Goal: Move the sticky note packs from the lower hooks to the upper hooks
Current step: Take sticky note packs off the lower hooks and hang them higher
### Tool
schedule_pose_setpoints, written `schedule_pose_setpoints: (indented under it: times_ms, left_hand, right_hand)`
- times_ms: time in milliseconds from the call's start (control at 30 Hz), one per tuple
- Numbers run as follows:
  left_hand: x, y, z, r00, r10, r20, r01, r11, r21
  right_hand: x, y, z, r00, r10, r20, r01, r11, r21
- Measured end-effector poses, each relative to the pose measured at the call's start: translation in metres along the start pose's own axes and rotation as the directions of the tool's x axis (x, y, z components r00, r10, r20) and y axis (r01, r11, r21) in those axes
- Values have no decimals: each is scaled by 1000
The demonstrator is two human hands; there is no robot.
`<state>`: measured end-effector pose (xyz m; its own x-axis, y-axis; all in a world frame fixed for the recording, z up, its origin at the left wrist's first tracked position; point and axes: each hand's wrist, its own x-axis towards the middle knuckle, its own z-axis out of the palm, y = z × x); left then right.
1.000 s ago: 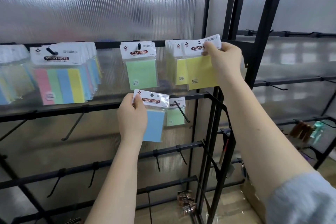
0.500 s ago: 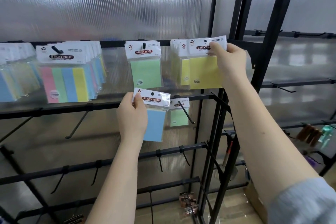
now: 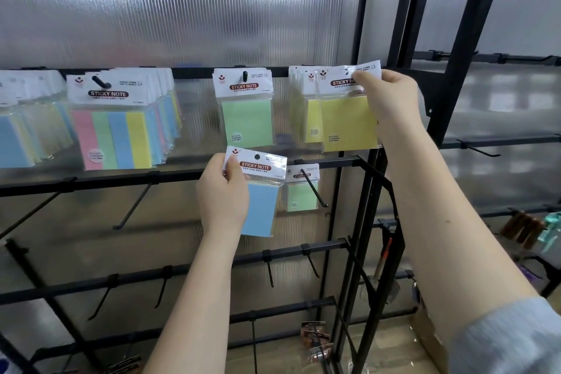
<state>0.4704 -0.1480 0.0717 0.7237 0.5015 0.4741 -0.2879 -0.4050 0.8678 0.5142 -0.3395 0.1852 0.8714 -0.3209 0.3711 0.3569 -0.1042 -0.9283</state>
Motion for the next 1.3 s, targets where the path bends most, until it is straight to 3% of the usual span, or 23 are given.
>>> schedule_pose_setpoints:
  times_ms: [467, 767, 1067, 1300]
  left_hand:
    - [-3, 3, -4, 1000, -16, -8, 16, 1000, 2]
    - [-3, 7, -16, 999, -25, -42, 26, 999, 29]
    - [-4, -3, -52, 995, -1, -102, 3, 1000, 19]
    - [-4, -7, -97, 986, 18, -166, -13, 999, 33]
  right_hand:
    - [15, 20, 14, 997, 67, -28, -66, 998, 11]
    - [38, 36, 36, 980, 62, -187, -76, 995, -69]
    - [14, 56, 53, 929, 32, -370, -29, 999, 14]
    - [-50, 64, 90, 964, 81, -254, -69, 996, 57]
